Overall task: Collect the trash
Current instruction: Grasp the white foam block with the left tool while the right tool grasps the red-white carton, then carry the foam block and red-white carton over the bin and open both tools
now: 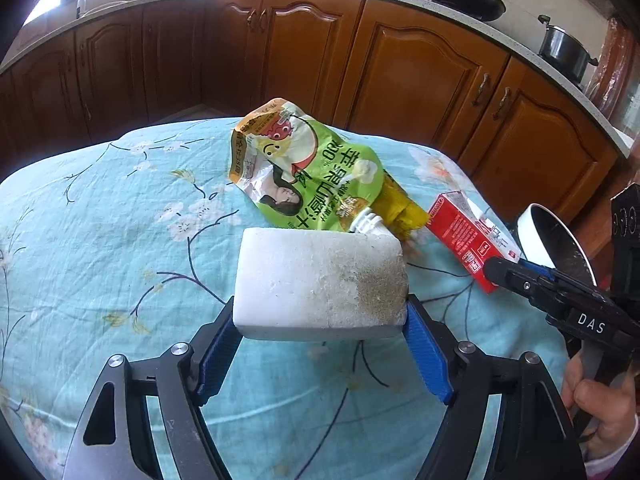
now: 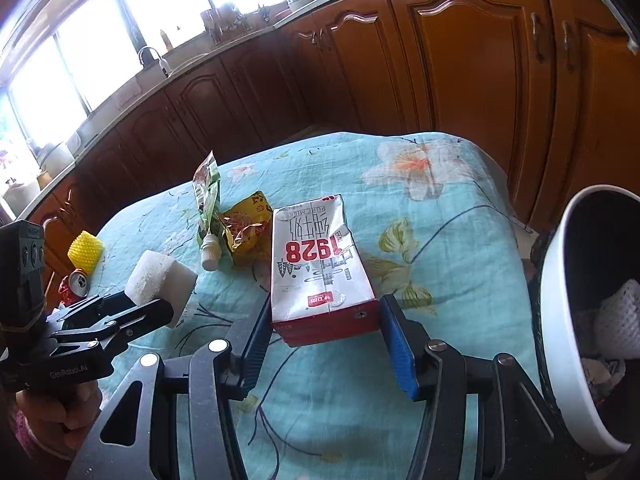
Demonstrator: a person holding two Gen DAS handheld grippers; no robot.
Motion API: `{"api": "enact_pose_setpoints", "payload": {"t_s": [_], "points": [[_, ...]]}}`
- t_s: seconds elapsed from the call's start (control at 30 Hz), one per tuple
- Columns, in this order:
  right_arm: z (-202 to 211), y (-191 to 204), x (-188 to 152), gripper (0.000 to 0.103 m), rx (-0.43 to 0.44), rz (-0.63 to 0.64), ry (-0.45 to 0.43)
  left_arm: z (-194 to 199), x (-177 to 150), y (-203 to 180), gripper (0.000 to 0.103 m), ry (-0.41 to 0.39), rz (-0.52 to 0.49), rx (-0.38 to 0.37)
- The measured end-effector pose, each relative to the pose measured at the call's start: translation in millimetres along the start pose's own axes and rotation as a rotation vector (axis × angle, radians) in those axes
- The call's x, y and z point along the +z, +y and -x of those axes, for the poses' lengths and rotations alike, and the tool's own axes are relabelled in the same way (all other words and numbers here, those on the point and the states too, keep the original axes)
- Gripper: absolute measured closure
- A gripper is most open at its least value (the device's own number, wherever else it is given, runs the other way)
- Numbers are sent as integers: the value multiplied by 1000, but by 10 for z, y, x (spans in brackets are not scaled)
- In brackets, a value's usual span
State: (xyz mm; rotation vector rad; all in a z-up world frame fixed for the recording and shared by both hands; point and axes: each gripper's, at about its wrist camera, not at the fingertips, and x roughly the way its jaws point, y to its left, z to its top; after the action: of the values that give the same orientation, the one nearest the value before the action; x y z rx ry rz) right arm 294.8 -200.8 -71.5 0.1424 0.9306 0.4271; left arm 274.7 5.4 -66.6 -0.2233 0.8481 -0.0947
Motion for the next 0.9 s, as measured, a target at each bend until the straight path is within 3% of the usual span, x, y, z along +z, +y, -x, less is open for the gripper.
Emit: {"api": "enact_pose_setpoints", "payload": {"t_s": [0.47, 0.9], "points": [[770, -342, -303, 49, -29, -115, -107, 343, -131, -584, 27, -17, -106, -116], [1322, -777, -469, 49, -96, -197, -183, 373, -131, -1113, 27, -7, -191, -161]]}}
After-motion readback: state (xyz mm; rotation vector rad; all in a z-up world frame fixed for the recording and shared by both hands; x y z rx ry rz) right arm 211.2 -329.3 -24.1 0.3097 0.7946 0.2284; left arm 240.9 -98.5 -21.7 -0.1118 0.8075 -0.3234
